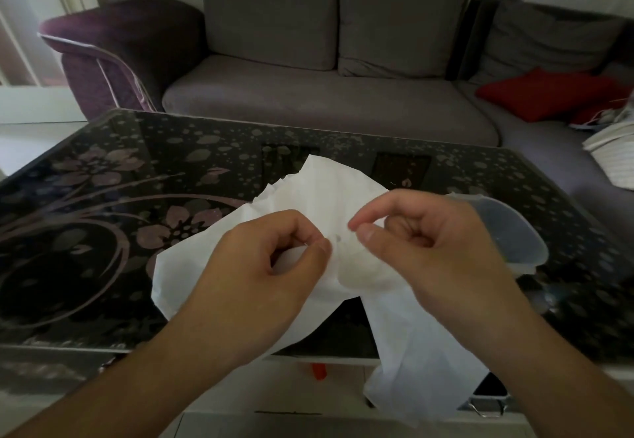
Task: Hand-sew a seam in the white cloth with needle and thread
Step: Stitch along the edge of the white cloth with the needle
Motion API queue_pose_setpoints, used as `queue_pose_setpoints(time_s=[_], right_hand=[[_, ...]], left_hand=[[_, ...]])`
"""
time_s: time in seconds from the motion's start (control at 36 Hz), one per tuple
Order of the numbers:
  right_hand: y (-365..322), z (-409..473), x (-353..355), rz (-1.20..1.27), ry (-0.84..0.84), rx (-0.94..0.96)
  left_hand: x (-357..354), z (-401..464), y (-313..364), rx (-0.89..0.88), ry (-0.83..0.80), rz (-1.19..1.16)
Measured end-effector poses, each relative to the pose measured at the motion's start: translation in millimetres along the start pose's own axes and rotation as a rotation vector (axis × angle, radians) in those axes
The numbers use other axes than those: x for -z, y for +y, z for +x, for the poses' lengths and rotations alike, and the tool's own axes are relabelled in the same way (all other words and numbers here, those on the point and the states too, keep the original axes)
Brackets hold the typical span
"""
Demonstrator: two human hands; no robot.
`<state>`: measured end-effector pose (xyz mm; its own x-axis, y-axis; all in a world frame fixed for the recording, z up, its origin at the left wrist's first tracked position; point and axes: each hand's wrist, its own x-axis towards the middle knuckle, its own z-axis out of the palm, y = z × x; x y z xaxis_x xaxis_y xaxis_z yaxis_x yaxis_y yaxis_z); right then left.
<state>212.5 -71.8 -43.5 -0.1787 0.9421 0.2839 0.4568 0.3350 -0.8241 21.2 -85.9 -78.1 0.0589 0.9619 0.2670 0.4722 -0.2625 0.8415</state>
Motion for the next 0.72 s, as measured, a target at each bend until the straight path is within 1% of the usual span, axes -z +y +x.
queue_pose_setpoints(time_s=[0.11, 0.22, 0.5, 0.72], right_hand=[[1.8, -1.8, -5.9, -0.114, -0.044, 0.069], [3.3, -1.2, -7.4, -0.157, -0.024, 0.077], [4.0, 1.0, -1.0, -0.056, 0.023, -0.05], [2.7, 4.3, 9.3, 0.049, 0.087, -0.101]], left_hand=[[-1.4, -1.1, 3.7, -0.023, -0.011, 0.009], [-2.5, -1.9, 4.3, -0.03, -0.012, 0.025], [-0.5, -1.8, 3.7, -0.016, -0.011, 0.029], [-0.1, -0.7, 1.8, -0.024, 0.013, 0.021]])
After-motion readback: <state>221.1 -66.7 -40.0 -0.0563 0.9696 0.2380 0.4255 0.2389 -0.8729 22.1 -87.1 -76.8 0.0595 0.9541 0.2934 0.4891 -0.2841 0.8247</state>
